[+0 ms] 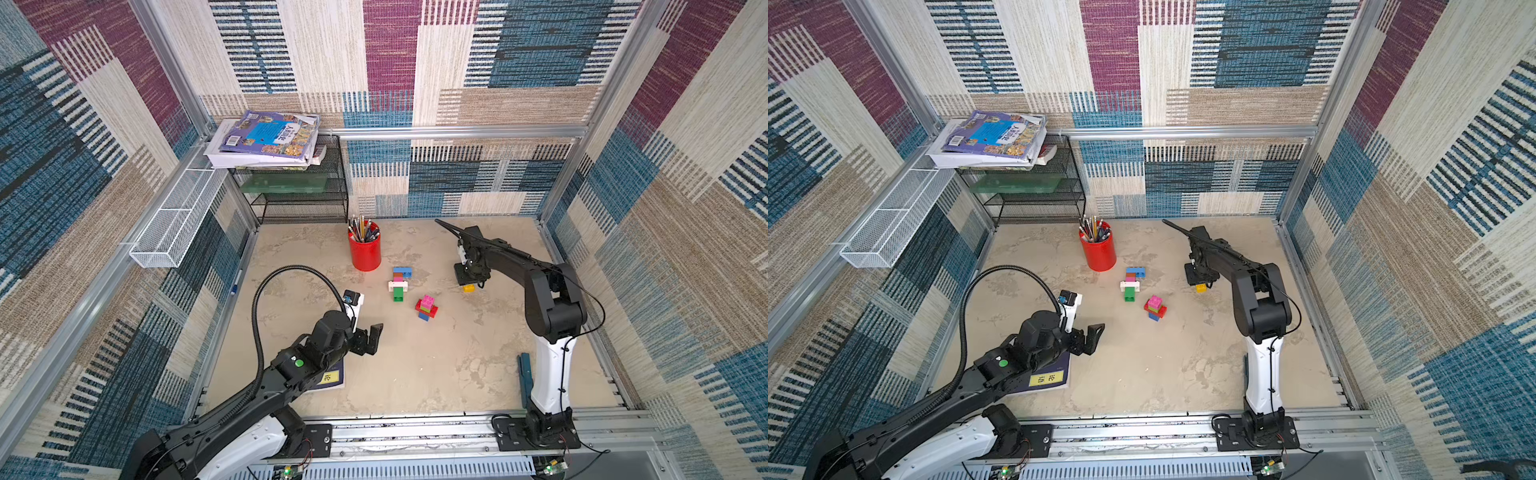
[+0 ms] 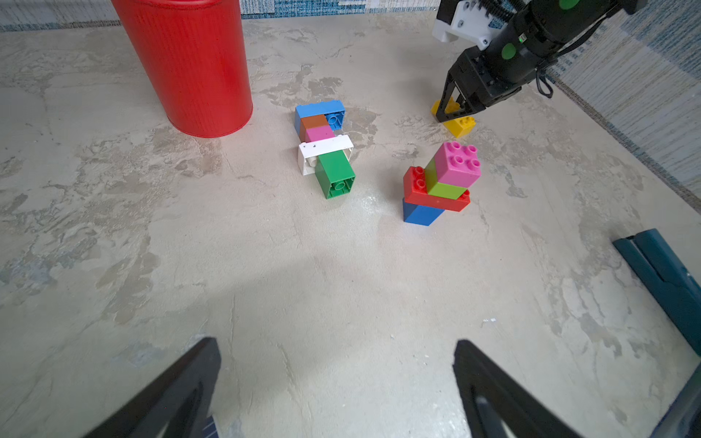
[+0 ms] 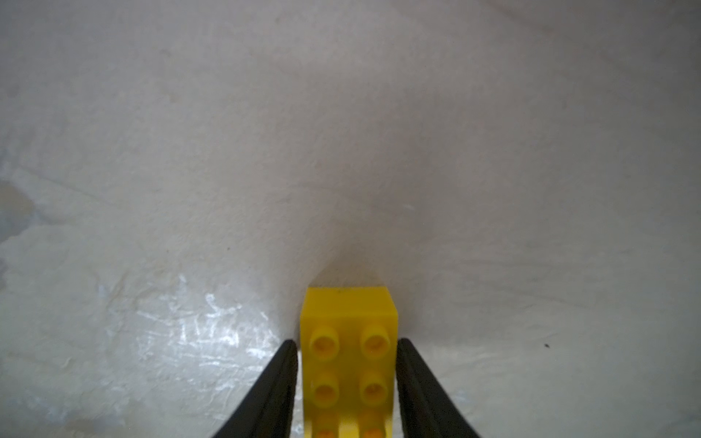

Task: Assemble the letter f with lego
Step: Pick up the lego brick from the center of the board.

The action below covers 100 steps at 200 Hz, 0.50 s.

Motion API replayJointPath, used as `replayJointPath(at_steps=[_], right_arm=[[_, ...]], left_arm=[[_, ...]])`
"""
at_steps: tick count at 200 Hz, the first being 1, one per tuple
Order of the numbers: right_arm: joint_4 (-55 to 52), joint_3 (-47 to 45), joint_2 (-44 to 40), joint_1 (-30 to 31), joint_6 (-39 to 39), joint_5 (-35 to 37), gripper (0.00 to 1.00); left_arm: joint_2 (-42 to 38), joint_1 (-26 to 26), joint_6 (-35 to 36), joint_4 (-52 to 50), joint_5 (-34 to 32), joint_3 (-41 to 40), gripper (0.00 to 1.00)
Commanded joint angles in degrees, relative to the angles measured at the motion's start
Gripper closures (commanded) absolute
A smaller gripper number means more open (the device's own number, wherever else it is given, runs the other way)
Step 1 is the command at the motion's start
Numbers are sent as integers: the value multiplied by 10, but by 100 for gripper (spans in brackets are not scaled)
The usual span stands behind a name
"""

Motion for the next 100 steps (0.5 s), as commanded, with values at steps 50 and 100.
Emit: replayJointPath(at_steps=[50,100], right_arm=[[0,28,10,-1,-4,9,54],[-2,24,12,-1,-3,12,56]], left_arm=[[7,0,4,15,3,-1,1],[7,0,4,14,2,-1,1]])
